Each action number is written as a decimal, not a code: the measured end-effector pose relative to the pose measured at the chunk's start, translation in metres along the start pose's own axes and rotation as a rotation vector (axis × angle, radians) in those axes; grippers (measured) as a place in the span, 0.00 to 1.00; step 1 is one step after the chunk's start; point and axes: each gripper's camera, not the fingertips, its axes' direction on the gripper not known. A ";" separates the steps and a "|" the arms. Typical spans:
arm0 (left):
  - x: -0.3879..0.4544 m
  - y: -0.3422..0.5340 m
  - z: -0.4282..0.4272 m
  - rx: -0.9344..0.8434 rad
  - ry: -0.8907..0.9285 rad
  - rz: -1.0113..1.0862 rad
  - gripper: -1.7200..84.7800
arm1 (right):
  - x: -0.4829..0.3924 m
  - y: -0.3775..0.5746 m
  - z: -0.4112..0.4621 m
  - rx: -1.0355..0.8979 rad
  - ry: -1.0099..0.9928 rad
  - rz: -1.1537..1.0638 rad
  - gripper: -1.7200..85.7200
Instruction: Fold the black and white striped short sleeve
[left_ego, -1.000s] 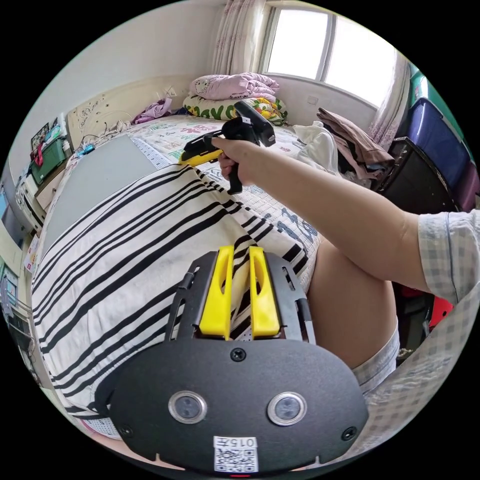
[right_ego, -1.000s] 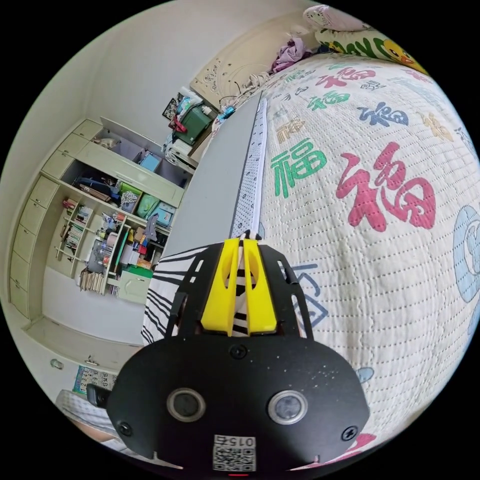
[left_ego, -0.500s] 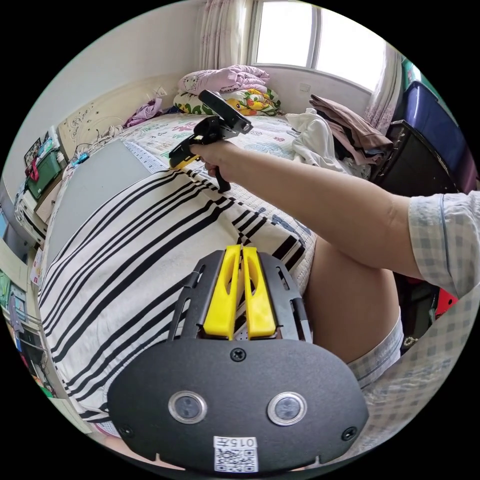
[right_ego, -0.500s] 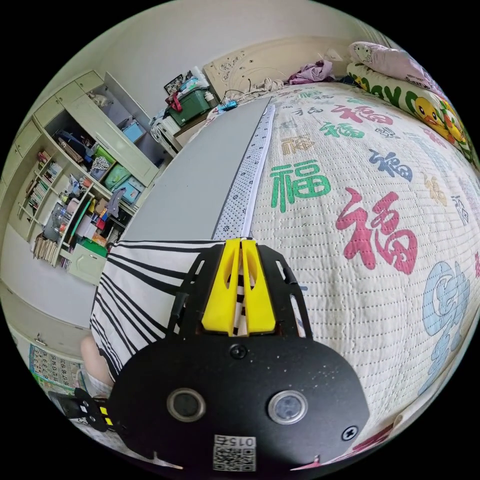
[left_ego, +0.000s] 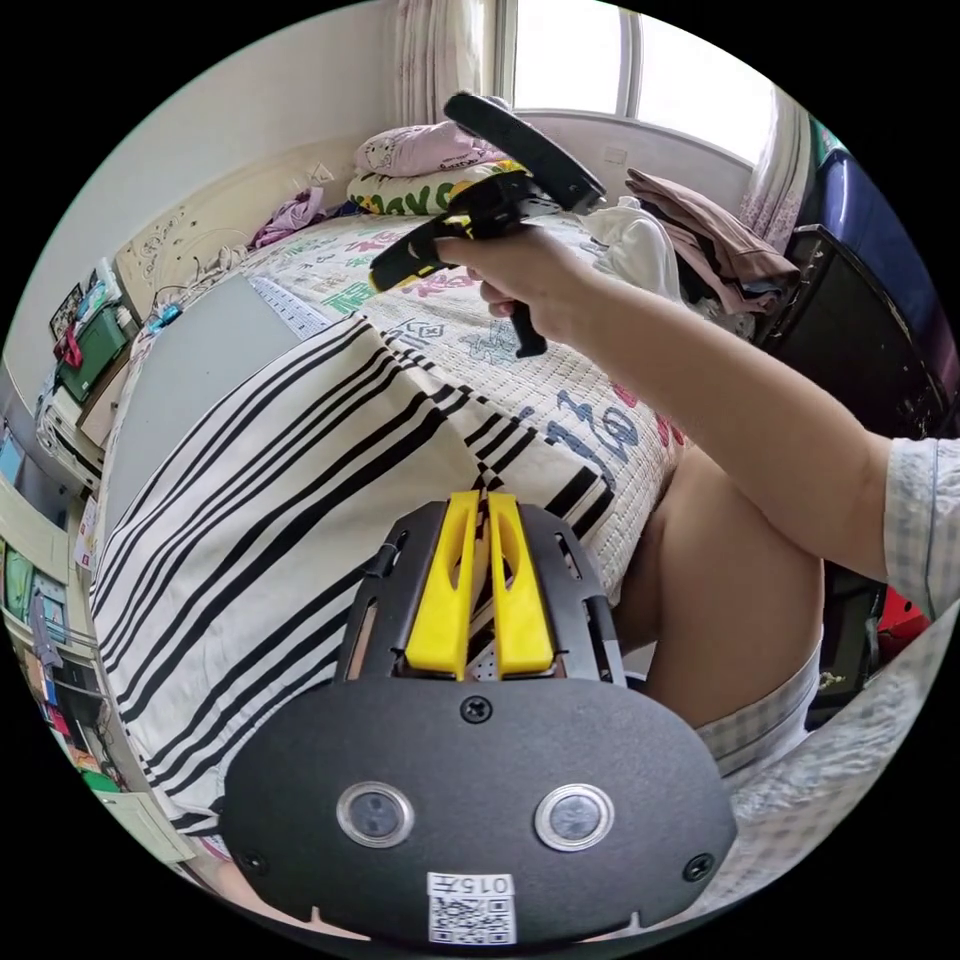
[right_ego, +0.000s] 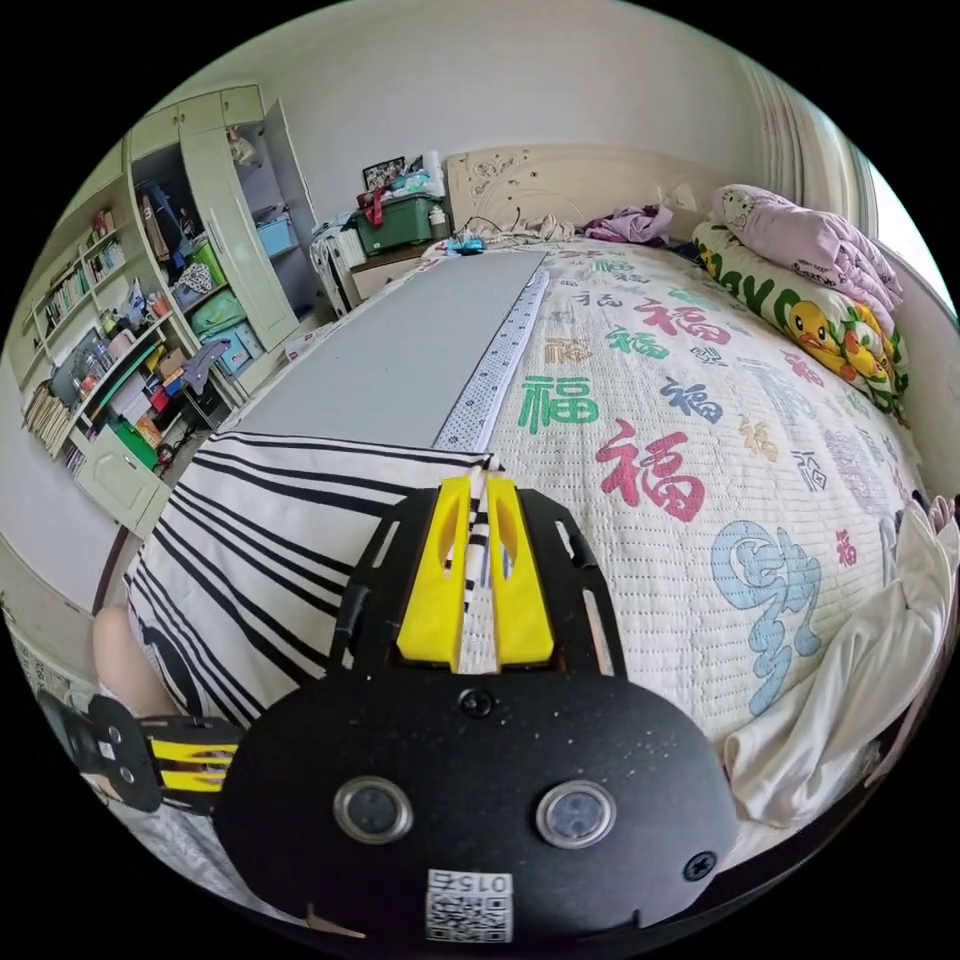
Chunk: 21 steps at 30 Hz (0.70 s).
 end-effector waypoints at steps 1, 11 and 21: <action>-0.002 0.000 0.006 0.000 0.001 -0.001 0.04 | -0.001 0.008 -0.004 -0.010 0.010 -0.010 0.07; -0.042 -0.029 0.022 0.006 0.163 0.009 0.13 | -0.010 0.140 -0.074 -0.073 -0.018 -0.135 0.10; -0.147 -0.185 0.098 0.008 0.042 -0.116 0.15 | 0.016 0.200 -0.111 -0.147 -0.195 -0.191 0.13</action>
